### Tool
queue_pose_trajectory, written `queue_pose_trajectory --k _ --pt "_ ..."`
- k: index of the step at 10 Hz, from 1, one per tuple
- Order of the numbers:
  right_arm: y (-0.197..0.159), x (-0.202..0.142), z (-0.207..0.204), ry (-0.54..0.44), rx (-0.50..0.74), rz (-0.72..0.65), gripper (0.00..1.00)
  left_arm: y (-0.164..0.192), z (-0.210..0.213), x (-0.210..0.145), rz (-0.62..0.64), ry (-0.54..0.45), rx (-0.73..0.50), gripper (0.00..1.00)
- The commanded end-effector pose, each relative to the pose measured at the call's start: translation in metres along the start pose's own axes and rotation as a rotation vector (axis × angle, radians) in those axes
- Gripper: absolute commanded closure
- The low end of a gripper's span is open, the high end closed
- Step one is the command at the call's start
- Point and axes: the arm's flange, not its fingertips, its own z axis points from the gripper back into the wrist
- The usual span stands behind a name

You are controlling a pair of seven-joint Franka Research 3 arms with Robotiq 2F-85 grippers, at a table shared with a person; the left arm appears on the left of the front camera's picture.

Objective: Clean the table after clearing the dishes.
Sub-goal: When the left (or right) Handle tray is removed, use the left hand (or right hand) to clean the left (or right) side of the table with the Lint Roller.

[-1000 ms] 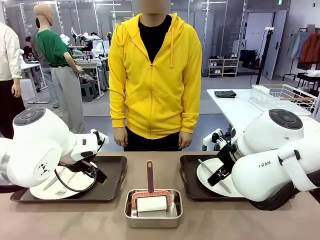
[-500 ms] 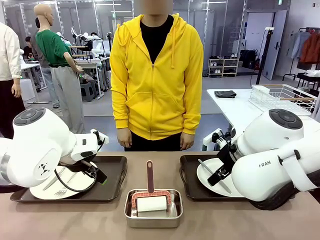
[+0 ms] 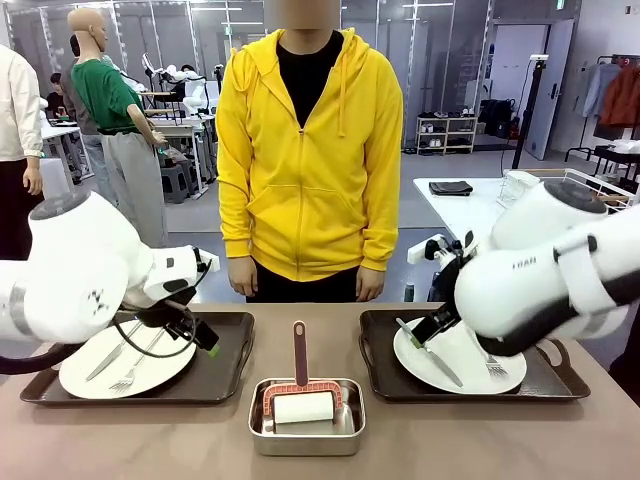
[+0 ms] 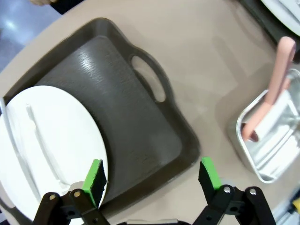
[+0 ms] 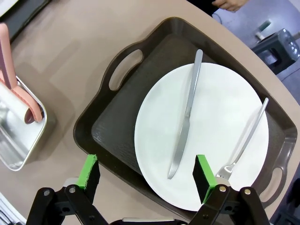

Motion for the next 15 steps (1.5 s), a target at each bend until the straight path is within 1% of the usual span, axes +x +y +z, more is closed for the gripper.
queue_pose_trajectory --k 1,2,3,4,5,6,7,8,9,10,11,12,13,14,15 --pt "-0.023 0.001 0.008 0.012 0.073 -0.044 0.00 0.030 0.022 0.005 0.033 0.010 -0.177 0.00" --pt "-0.032 0.003 0.016 0.005 0.151 -0.109 0.00 0.040 0.034 0.007 0.066 -0.040 -0.272 0.00" --pt "-0.043 0.003 0.025 -0.015 0.275 -0.207 0.00 0.054 0.046 0.003 0.107 -0.082 -0.430 0.00" --pt "-0.057 0.000 0.036 -0.049 0.432 -0.339 0.00 0.068 0.057 -0.006 0.147 -0.139 -0.602 0.00" --pt "-0.069 -0.005 0.046 -0.071 0.595 -0.454 0.00 0.077 0.067 -0.015 0.179 -0.233 -0.710 0.00" --pt "-0.082 -0.013 0.059 -0.121 0.709 -0.527 0.00 0.087 0.074 -0.026 0.214 -0.302 -0.797 0.00" --pt "-0.096 -0.025 0.075 -0.184 0.837 -0.571 0.00 0.101 0.084 -0.042 0.253 -0.378 -0.908 0.00" --pt "-0.119 -0.046 0.094 -0.273 0.881 -0.627 0.00 0.118 0.098 -0.064 0.312 -0.461 -0.949 0.00" --pt "-0.141 -0.071 0.108 -0.306 0.868 -0.704 0.00 0.133 0.112 -0.085 0.359 -0.533 -0.952 0.00" --pt "-0.164 -0.102 0.120 -0.319 0.792 -0.765 0.00 0.152 0.128 -0.112 0.424 -0.611 -0.885 0.00" --pt "-0.186 -0.135 0.138 -0.373 0.776 -0.807 0.00 0.170 0.143 -0.142 0.434 -0.628 -0.834 0.00" --pt "-0.209 -0.173 0.160 -0.458 0.725 -0.899 0.00 0.193 0.159 -0.179 0.487 -0.658 -0.759 0.00" --pt "-0.225 -0.204 0.174 -0.489 0.670 -0.990 0.00 0.205 0.177 -0.208 0.515 -0.679 -0.699 0.00" --pt "-0.236 -0.232 0.188 -0.520 0.622 -1.063 0.00 0.211 0.196 -0.234 0.531 -0.675 -0.630 0.00" --pt "-0.243 -0.251 0.202 -0.557 0.587 -1.109 0.00 0.215 0.209 -0.254 0.597 -0.701 -0.568 0.00"
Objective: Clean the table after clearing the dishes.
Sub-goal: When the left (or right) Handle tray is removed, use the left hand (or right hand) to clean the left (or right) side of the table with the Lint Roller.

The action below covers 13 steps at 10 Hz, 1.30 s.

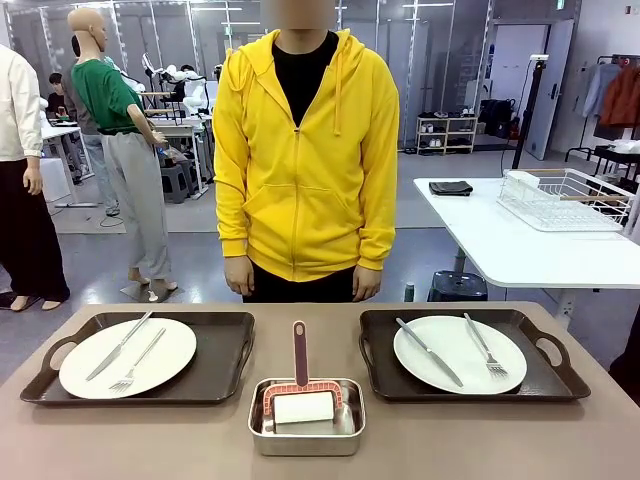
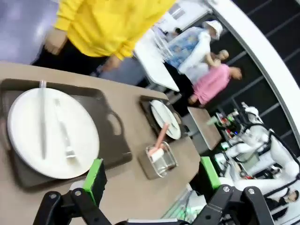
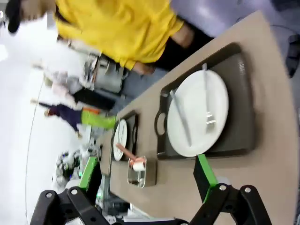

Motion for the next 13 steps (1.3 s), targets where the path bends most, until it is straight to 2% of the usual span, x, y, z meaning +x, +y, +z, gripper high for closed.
queue_pose_trajectory --k 1,2,3,13 --pt "0.011 -0.009 0.013 -0.049 -0.032 -0.015 0.00 -0.014 0.023 -0.013 0.014 -0.079 0.100 0.00" --pt "0.019 -0.008 0.005 -0.010 -0.038 0.043 0.00 -0.015 0.020 -0.011 0.012 -0.056 0.105 0.00" --pt "-0.003 0.000 0.021 -0.047 -0.014 -0.006 0.00 -0.003 0.025 -0.005 -0.001 -0.044 0.050 0.00" --pt "-0.003 0.000 0.021 -0.047 -0.014 -0.006 0.00 -0.003 0.025 -0.005 -0.001 -0.044 0.050 0.00"
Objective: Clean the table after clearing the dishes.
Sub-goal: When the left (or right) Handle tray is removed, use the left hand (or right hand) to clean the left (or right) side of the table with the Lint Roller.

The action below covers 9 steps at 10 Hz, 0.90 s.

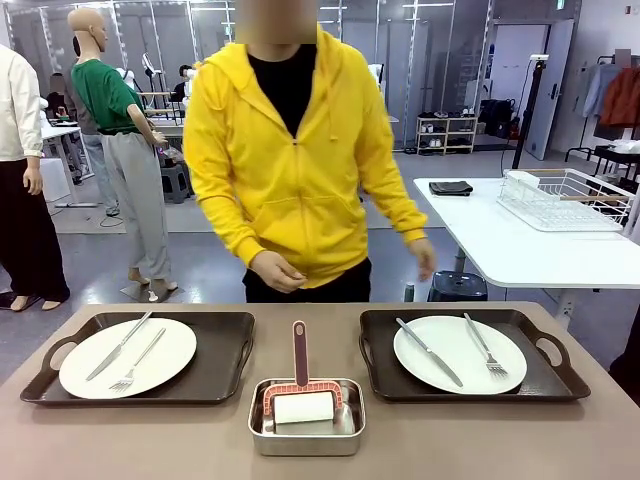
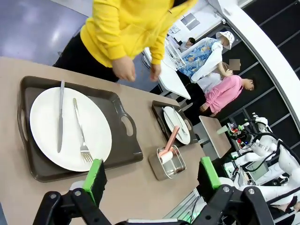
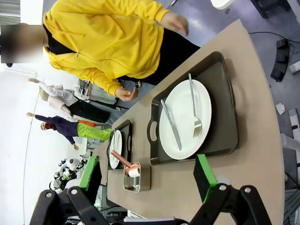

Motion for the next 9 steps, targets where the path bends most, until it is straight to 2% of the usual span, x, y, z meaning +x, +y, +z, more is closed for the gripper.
queue_pose_trajectory --k 1,9 --pt "0.0023 -0.0002 -0.0002 -0.005 0.011 0.002 0.00 0.0001 0.0024 0.0034 -0.006 -0.006 -0.008 0.00" --pt "0.0023 -0.0002 -0.0002 -0.005 0.011 0.002 0.00 0.0001 0.0024 0.0034 -0.006 -0.006 -0.008 0.00"
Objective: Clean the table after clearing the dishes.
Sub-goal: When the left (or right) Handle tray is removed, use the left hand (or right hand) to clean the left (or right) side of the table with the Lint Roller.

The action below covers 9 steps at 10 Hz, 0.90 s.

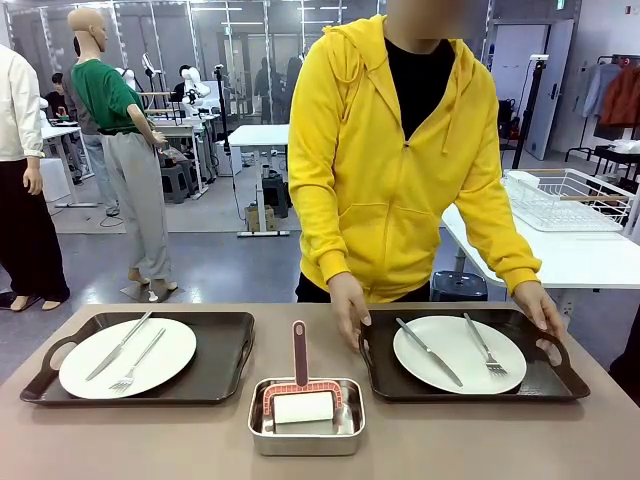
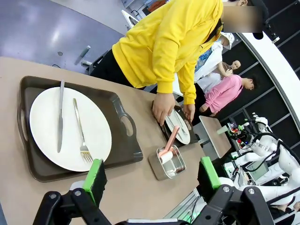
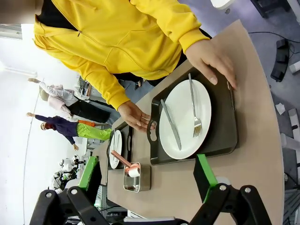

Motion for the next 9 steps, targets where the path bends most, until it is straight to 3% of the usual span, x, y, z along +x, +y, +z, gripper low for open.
queue_pose_trajectory --k 1,9 --pt "0.0022 -0.0002 -0.0002 -0.005 0.011 0.002 0.00 0.0001 0.0023 0.0034 -0.006 -0.006 -0.008 0.00" --pt "0.0000 0.0000 0.0000 0.000 0.000 0.000 0.00 0.0001 0.0023 0.0034 -0.006 -0.006 -0.008 0.00"
